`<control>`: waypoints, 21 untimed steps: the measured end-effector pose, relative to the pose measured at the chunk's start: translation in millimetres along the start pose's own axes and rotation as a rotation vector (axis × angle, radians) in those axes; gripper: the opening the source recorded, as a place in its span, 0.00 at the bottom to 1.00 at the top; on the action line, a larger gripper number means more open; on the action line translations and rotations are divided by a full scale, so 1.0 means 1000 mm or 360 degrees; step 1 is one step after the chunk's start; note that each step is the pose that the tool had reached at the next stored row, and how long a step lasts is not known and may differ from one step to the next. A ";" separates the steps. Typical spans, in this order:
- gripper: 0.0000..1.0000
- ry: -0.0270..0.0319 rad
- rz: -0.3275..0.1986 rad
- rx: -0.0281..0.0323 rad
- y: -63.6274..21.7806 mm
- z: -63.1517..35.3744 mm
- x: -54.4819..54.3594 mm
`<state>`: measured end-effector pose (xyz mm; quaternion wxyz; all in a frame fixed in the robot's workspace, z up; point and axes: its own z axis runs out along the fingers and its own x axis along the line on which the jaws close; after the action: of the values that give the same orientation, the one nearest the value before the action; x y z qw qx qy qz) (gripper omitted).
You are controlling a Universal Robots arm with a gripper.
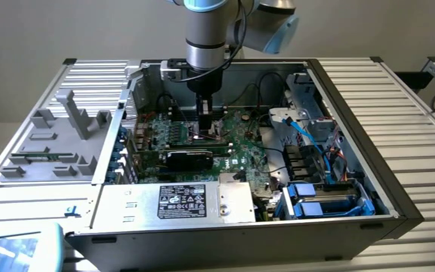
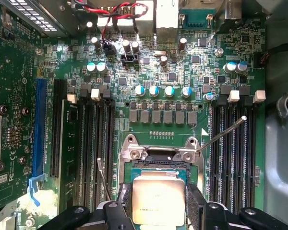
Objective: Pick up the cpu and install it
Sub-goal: 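Place the cpu into insertion slot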
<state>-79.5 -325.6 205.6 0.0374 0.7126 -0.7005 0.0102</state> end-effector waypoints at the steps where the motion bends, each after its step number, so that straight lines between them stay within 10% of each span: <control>1: 0.55 0.00000 0.0000 0.00002 -0.0001 0.0001 0.000; 21: 0.55 0.00117 0.0007 -0.00009 0.0000 -0.0001 0.000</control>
<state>-79.5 -325.3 205.7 0.0402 0.7110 -0.7020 0.0127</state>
